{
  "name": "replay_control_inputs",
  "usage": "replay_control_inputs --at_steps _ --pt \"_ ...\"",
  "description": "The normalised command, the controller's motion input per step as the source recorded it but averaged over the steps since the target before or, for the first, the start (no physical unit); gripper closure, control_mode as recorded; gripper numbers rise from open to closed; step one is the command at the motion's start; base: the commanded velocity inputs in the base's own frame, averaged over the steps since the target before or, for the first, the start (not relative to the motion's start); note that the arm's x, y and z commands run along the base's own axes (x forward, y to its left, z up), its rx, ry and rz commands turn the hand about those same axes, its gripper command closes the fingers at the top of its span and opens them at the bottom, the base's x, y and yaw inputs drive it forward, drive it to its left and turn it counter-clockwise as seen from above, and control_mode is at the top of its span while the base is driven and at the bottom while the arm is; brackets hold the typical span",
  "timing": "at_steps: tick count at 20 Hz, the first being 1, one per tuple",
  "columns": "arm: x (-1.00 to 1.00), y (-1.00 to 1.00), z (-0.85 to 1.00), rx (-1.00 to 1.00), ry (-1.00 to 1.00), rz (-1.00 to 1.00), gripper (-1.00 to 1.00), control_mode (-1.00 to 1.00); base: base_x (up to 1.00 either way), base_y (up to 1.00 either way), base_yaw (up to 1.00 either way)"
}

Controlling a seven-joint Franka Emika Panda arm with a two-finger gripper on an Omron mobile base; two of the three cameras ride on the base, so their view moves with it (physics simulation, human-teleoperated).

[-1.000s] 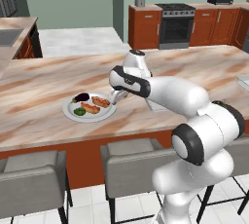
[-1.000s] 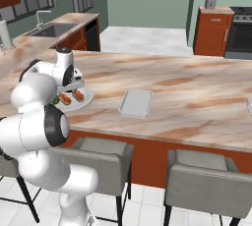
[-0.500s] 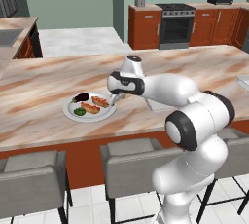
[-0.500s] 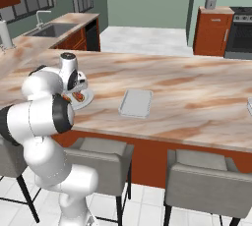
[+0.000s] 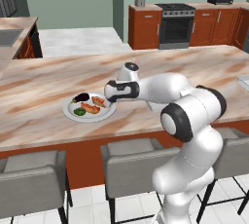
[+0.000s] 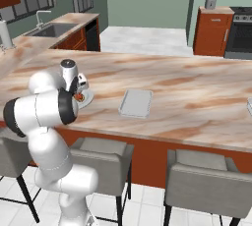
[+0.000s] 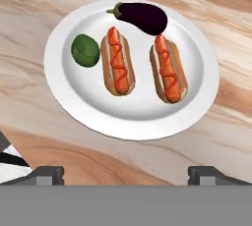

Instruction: Place one cooked food and one vegetable from the large plate to each tupperware container.

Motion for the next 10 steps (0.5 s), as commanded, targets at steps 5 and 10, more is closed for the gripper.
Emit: replay_control_inputs --at_steps 5,10 --pt "0.32 0.02 -0.22 0.00 -0.01 0.00 -1.00 -1.00 0.00 0.00 0.00" --pt "0.33 0.05 -0.13 0.00 0.03 0.00 -1.00 -1.00 0.00 0.00 0.00"
